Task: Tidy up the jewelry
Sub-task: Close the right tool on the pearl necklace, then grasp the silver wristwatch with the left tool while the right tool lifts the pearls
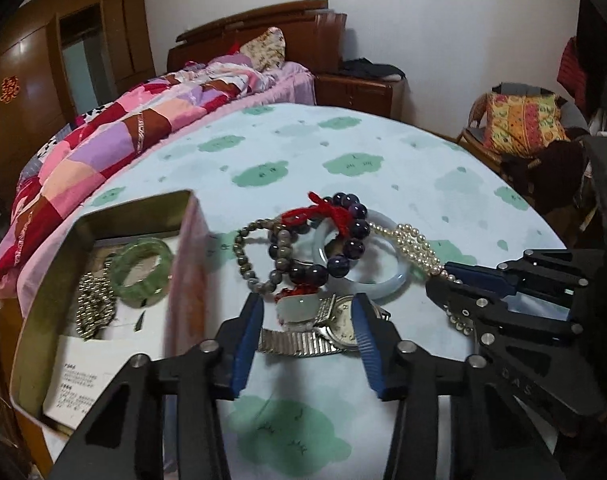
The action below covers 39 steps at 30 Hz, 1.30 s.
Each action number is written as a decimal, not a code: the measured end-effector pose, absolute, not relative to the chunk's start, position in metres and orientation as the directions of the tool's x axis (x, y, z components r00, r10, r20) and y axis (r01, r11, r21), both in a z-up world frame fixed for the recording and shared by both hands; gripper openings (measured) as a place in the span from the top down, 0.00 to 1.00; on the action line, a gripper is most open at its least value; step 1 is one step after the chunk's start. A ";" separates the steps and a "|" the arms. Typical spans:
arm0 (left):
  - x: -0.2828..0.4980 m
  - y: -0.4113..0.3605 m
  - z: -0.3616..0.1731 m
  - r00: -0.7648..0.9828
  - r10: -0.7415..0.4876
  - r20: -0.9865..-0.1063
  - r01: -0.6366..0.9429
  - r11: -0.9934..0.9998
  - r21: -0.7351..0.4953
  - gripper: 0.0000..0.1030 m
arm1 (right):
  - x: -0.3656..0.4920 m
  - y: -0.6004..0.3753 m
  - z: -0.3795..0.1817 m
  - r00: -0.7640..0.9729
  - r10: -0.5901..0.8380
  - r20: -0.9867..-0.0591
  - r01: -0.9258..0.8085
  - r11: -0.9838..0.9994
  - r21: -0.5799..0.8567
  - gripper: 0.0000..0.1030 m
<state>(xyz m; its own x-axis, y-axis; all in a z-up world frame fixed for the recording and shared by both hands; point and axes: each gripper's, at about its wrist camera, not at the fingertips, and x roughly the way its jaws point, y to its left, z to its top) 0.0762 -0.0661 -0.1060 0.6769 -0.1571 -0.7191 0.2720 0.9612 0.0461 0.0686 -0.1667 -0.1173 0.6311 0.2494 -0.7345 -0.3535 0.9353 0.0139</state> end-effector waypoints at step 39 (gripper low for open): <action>0.032 -0.031 -0.028 0.780 -0.285 -0.558 0.298 0.952 -0.070 0.98 | 0.055 -0.170 -0.065 0.696 0.360 -0.622 -0.395 0.914 0.086 0.86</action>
<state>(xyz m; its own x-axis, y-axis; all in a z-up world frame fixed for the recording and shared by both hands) 0.0321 -0.0315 -0.0277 0.7796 -0.2846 -0.5579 0.2977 0.9521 -0.0697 0.0552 -0.1701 -0.0649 0.6960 0.3595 -0.6216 -0.3953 0.9145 0.0863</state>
